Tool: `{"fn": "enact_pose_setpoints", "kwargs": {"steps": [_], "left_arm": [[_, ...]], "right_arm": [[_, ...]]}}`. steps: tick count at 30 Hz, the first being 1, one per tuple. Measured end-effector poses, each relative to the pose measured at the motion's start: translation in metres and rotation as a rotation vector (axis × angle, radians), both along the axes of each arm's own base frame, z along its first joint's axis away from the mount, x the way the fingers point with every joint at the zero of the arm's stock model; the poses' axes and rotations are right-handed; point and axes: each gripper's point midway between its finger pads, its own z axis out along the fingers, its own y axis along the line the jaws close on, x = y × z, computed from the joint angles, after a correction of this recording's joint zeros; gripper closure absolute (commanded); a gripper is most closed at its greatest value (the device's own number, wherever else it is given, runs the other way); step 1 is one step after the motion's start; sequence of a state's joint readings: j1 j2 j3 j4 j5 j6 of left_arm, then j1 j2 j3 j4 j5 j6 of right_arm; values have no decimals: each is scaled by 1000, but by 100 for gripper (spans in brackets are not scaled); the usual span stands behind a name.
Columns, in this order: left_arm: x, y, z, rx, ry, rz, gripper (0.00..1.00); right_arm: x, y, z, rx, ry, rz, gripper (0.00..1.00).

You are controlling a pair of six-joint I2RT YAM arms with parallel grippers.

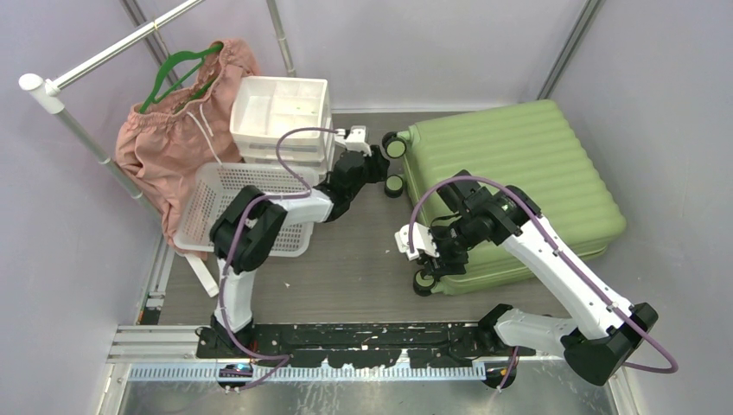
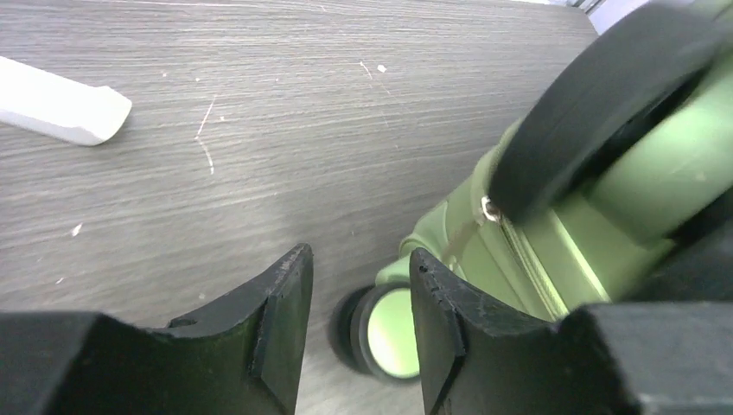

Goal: Open, take out, and arrange the luggage
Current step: Unzip the luggage at the center of the board.

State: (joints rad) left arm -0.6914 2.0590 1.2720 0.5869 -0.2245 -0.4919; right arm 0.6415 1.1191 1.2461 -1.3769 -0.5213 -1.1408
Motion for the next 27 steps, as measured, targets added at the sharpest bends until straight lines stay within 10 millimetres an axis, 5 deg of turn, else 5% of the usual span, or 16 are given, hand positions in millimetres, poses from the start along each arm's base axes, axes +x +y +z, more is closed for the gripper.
{"fn": "enact_pose_setpoints", "kwargs": {"steps": [8, 12, 16, 21, 27], "left_arm": [[-69, 10, 63, -2, -67, -179, 49], [-108, 11, 86, 16, -133, -327, 37], [-132, 15, 88, 64, -164, -441, 26], [-146, 26, 98, 89, -177, -526, 22], [-151, 44, 119, 96, -201, -569, 20]], "right_arm": [[0, 0, 0, 11, -8, -13, 82], [-1, 0, 0, 18, -15, -15, 76], [0, 1, -1, 25, -19, -18, 55], [-4, 4, -4, 45, 5, -29, 6], [-9, 14, -4, 41, 106, -38, 0]]}}
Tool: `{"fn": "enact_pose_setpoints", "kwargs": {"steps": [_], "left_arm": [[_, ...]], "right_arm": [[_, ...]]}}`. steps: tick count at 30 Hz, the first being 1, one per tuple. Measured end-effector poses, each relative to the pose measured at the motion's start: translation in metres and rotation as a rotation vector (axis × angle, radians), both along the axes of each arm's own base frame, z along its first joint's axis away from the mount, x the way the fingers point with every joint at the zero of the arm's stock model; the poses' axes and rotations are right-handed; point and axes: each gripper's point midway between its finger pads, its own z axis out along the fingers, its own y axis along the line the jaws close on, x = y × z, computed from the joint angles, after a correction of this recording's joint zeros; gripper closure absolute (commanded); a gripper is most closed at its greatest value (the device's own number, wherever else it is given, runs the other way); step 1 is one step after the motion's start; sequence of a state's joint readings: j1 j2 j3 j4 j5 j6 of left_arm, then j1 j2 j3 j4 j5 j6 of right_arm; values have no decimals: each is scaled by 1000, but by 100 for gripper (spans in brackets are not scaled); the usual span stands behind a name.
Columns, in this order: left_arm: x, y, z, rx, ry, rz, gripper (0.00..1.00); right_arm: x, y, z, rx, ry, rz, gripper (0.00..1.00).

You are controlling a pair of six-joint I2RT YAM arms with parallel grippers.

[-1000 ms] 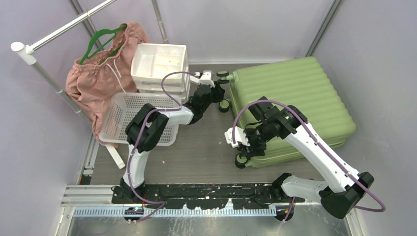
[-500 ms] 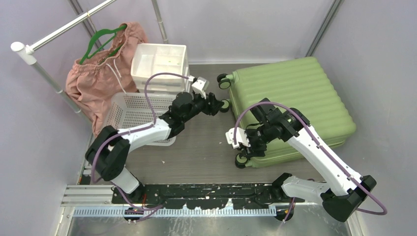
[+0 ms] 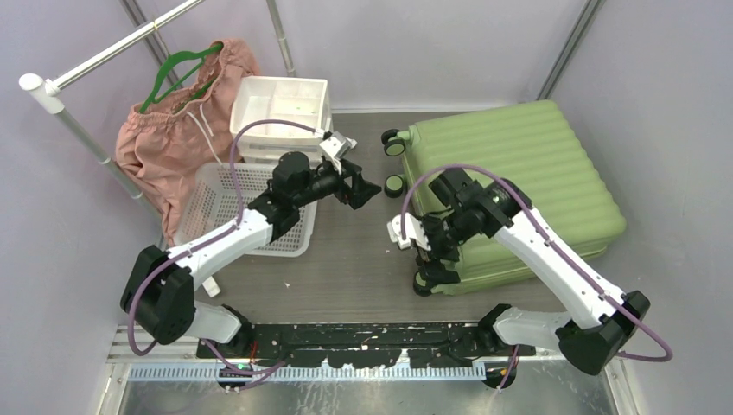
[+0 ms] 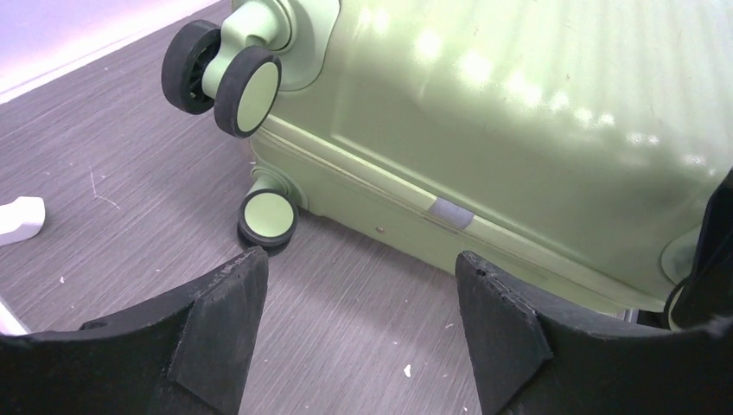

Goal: Open, take out, and arrange the luggage
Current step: Unzip the luggage at the center of the board, then adjust the luggage at the center of the board.

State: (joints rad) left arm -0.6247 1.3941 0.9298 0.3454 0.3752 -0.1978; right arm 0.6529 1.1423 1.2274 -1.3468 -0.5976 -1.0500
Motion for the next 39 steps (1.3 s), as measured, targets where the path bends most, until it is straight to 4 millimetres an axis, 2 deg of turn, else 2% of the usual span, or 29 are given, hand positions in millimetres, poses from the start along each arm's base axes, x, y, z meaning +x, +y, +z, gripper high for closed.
{"fn": "enact_pose_setpoints", "kwargs": {"steps": [5, 9, 14, 16, 17, 21, 26, 30, 35, 39], "left_arm": [[-3, 8, 4, -13, 25, -22, 20], [-19, 17, 7, -41, 56, -27, 20], [-42, 28, 29, -97, 78, -30, 17], [-53, 33, 42, -131, 66, -39, 5], [-57, 35, 46, -145, 63, -41, 2], [-63, 38, 47, -166, 73, -41, 0], [-49, 30, 31, -147, 108, -33, 3], [-18, 18, 20, -90, 100, -27, 6], [29, 4, 23, 30, -17, -63, 5], [58, 13, 34, 36, -121, -75, 7]], "right_arm": [[22, 26, 61, 99, -50, -22, 0], [20, 28, 98, 176, -72, -67, 0], [22, 13, 108, 202, -42, -184, 0], [28, 5, 113, 224, -26, -265, 0], [30, 2, 115, 236, -22, -297, 0], [32, -11, 121, 285, -17, -429, 0], [36, -17, 122, 285, -16, -502, 0], [56, -21, 118, 232, -10, -559, 0], [85, -20, 114, 182, -1, -560, 0], [90, -24, 112, 145, -7, -539, 0]]}}
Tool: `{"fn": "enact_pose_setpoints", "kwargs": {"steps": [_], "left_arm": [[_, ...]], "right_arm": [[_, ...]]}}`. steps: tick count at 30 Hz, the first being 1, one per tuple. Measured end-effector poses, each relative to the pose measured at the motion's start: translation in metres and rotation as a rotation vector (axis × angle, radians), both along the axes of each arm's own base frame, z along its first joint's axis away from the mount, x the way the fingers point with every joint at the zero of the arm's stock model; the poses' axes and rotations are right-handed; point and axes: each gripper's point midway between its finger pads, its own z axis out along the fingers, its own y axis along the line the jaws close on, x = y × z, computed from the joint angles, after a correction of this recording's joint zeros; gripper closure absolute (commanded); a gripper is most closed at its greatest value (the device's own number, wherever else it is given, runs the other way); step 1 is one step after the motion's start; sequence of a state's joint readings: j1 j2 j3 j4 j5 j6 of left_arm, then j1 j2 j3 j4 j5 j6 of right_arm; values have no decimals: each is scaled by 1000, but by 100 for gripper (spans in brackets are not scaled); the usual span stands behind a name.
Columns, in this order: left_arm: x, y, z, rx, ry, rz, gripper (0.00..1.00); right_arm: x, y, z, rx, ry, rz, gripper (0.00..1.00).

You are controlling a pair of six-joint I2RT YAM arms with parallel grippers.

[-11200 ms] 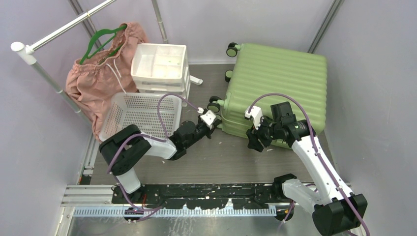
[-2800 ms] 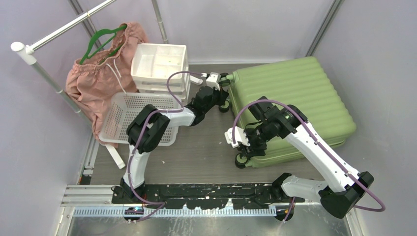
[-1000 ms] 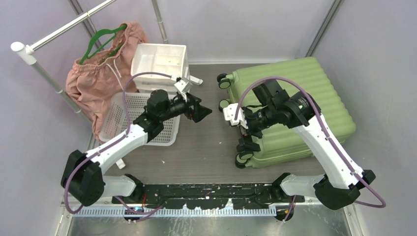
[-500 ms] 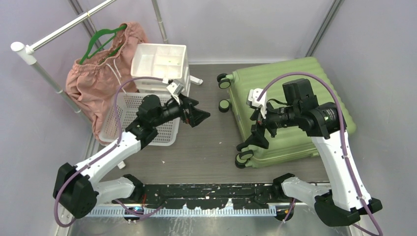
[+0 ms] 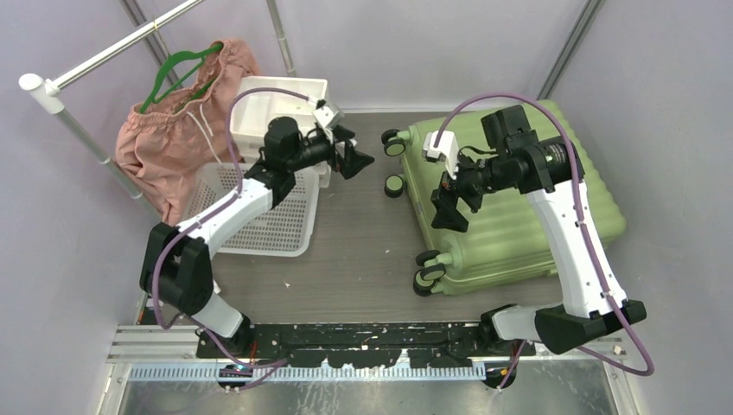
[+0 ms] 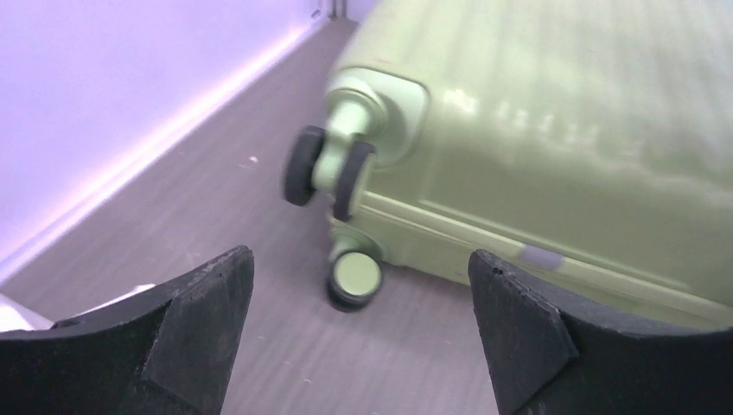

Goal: Open, take out, and arrange the luggage
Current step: Adjust the luggage at the center of the board.

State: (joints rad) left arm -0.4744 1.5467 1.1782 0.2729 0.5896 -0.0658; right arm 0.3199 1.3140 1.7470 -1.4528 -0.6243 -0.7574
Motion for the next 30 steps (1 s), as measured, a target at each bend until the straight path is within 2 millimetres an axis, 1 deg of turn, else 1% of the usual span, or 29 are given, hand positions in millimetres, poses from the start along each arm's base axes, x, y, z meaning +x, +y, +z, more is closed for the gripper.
{"fn": "enact_pose_setpoints", "kwargs": {"steps": [3, 5, 6, 10, 13, 17, 22, 27, 30], "left_arm": [[23, 11, 1, -37, -60, 7, 8], [40, 15, -8, -58, -73, 12, 10], [45, 16, -13, -66, -70, 10, 10], [61, 4, -31, -100, -54, -33, 13], [69, -4, -39, -108, -48, -61, 14], [69, -11, -42, -97, -62, -88, 13], [67, -26, -44, -2, -139, -117, 12], [58, -42, -52, 72, -188, -152, 12], [57, -44, -54, 89, -191, -158, 13]], "right_arm": [[-3, -9, 2, -15, -14, -7, 0], [-7, -14, 2, -18, -19, -22, 0], [-10, -17, 2, -17, -19, -34, 0], [-24, -27, -3, -1, 3, -97, 0], [-26, -37, -6, 11, 19, -168, 0], [-22, -44, -6, 21, 13, -221, 0], [-21, -50, -7, 34, 13, -264, 0], [-28, -54, -8, 39, 7, -270, 0], [-34, -56, -5, 47, -6, -272, 0]]}}
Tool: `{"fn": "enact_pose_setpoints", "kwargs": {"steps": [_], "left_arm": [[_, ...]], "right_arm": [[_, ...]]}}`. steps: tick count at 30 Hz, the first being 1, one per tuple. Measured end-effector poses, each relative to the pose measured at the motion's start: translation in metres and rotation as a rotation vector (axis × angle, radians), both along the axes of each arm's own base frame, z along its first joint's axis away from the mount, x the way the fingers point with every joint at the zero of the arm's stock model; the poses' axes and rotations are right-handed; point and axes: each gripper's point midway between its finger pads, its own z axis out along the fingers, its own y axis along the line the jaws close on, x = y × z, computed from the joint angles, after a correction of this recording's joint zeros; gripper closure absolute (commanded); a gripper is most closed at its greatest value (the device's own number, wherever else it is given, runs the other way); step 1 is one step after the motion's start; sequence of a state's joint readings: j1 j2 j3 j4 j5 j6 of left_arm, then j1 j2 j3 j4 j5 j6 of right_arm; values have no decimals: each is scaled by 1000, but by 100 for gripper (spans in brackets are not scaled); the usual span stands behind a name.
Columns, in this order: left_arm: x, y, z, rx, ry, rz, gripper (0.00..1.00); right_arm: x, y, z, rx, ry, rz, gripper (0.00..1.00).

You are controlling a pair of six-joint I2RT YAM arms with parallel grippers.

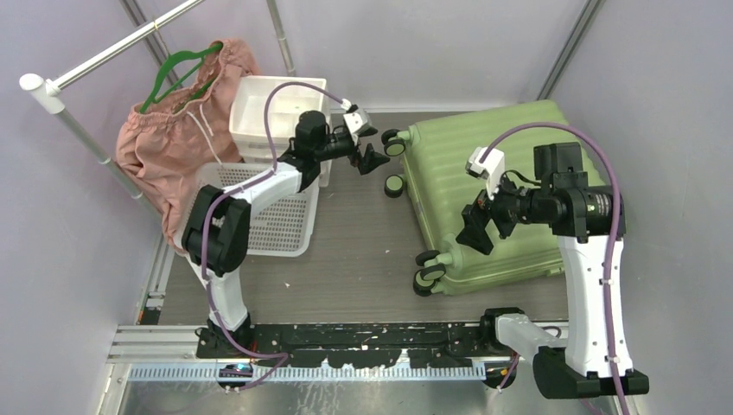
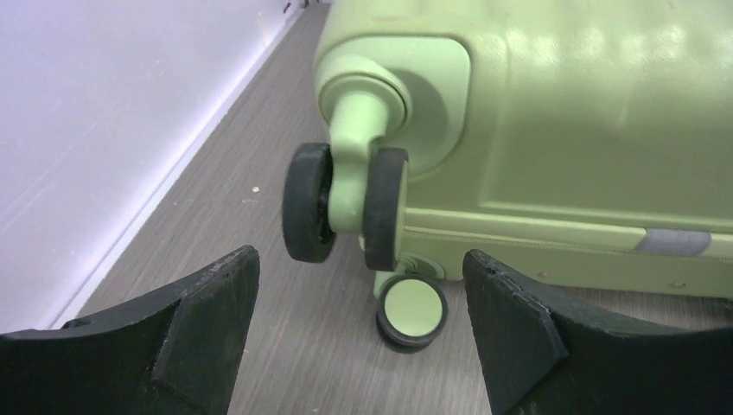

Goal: Open, take out, and arrange the luggage
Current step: Adjust the luggage at the center of the board.

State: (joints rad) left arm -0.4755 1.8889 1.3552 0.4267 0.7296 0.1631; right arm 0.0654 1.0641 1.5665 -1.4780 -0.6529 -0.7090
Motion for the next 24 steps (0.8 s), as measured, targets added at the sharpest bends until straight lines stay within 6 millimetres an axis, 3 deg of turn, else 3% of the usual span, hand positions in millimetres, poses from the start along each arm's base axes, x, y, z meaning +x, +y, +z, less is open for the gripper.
{"fn": "enact_pose_setpoints", "kwargs": {"steps": [9, 17, 24], "left_arm": [[21, -14, 16, -22, -29, 4, 22], [17, -33, 12, -38, 26, -51, 47], [15, -37, 10, -57, 63, -72, 82]], "right_arm": [[-9, -11, 5, 39, -24, -78, 0], [-12, -18, 5, 70, -32, -139, 0], [-12, -27, 5, 97, -33, -234, 0]]}}
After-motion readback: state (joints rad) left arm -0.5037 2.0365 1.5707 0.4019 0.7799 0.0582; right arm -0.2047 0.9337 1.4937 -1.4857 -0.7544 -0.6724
